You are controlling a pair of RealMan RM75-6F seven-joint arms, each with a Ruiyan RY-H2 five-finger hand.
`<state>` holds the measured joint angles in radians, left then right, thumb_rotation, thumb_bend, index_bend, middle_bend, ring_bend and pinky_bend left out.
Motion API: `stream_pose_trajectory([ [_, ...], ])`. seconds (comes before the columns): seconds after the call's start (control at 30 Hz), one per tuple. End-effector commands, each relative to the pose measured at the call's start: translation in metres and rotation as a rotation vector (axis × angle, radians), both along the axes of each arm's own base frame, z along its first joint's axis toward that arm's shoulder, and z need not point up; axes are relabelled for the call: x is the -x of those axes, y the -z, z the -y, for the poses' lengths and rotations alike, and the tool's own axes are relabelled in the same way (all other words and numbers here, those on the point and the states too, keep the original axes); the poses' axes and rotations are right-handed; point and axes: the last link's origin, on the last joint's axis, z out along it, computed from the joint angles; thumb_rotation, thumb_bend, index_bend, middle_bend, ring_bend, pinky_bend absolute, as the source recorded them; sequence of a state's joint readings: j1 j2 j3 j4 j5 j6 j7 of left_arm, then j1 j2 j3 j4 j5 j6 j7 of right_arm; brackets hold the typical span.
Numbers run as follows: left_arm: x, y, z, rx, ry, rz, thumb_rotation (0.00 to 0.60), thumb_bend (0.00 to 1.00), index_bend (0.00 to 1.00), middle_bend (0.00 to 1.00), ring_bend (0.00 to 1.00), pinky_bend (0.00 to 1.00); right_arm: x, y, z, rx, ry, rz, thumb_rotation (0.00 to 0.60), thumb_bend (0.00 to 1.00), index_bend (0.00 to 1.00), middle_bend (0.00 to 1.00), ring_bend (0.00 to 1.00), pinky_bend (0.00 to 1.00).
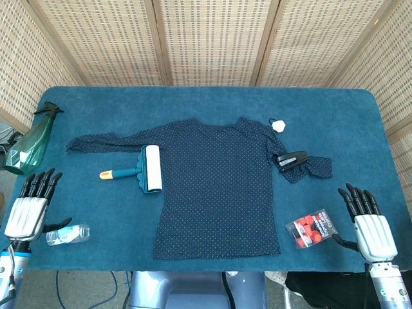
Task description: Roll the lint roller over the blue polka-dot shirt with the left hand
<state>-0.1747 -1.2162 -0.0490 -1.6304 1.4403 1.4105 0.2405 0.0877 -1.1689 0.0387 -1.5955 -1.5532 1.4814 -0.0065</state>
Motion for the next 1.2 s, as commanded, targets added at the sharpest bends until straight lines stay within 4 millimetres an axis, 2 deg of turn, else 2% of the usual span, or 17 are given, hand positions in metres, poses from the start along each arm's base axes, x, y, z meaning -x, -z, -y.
stream_pose_trajectory([
  [0.03, 0.0, 0.0, 0.0, 0.0, 0.002, 0.0, 0.6, 0.0, 0.0, 0.0, 0.0, 0.0, 0.0, 0.0, 0.0, 0.0, 0.0, 0.0, 0.6, 0.1, 0.0, 0.0, 0.0, 0.0],
  [0.93, -0.003, 0.001, -0.001, -0.005, 0.005, 0.004, 0.6, 0.0, 0.0, 0.0, 0.0, 0.0, -0.001, 0.001, -0.001, -0.004, 0.0, 0.006, 0.6, 0.1, 0.0, 0.0, 0.0, 0.0],
  [0.97, -0.003, 0.0, -0.002, -0.011, 0.005, 0.007, 0.6, 0.0, 0.0, 0.0, 0.0, 0.01, -0.001, 0.0, -0.001, -0.003, 0.001, 0.008, 0.6, 0.1, 0.0, 0.0, 0.0, 0.0],
  [1.0, -0.003, 0.0, -0.004, -0.017, 0.002, 0.01, 0.6, 0.02, 0.0, 0.01, 0.05, 0.1, 0.0, 0.0, -0.001, -0.002, 0.002, 0.008, 0.6, 0.1, 0.0, 0.0, 0.0, 0.0],
  [1.03, -0.003, 0.0, -0.006, -0.029, -0.003, 0.014, 0.6, 0.04, 0.0, 0.06, 0.12, 0.19, 0.0, 0.0, -0.001, -0.002, 0.005, 0.009, 0.6, 0.1, 0.0, 0.0, 0.0, 0.0],
  [1.07, -0.004, -0.001, -0.009, -0.047, -0.008, 0.019, 0.6, 0.08, 0.0, 0.19, 0.26, 0.35, 0.001, 0.0, -0.001, -0.003, 0.008, 0.009, 0.6, 0.1, 0.0, 0.0, 0.0, 0.0],
  [1.1, -0.005, -0.001, -0.012, -0.059, -0.008, 0.023, 0.6, 0.11, 0.0, 0.35, 0.41, 0.49, 0.001, 0.0, 0.0, -0.004, 0.011, 0.009, 0.6, 0.1, 0.0, 0.0, 0.0, 0.0],
  [1.17, -0.007, 0.001, -0.02, -0.072, -0.018, 0.026, 0.6, 0.13, 0.04, 0.58, 0.55, 0.59, 0.002, 0.0, 0.0, -0.007, 0.017, 0.009, 0.6, 0.1, 0.0, 0.0, 0.0, 0.0],
  [1.2, -0.012, 0.002, -0.034, -0.068, -0.008, 0.02, 0.6, 0.13, 0.07, 0.63, 0.59, 0.62, 0.003, 0.001, 0.001, -0.009, 0.022, 0.011, 0.6, 0.1, 0.0, 0.0, 0.0, 0.0],
])
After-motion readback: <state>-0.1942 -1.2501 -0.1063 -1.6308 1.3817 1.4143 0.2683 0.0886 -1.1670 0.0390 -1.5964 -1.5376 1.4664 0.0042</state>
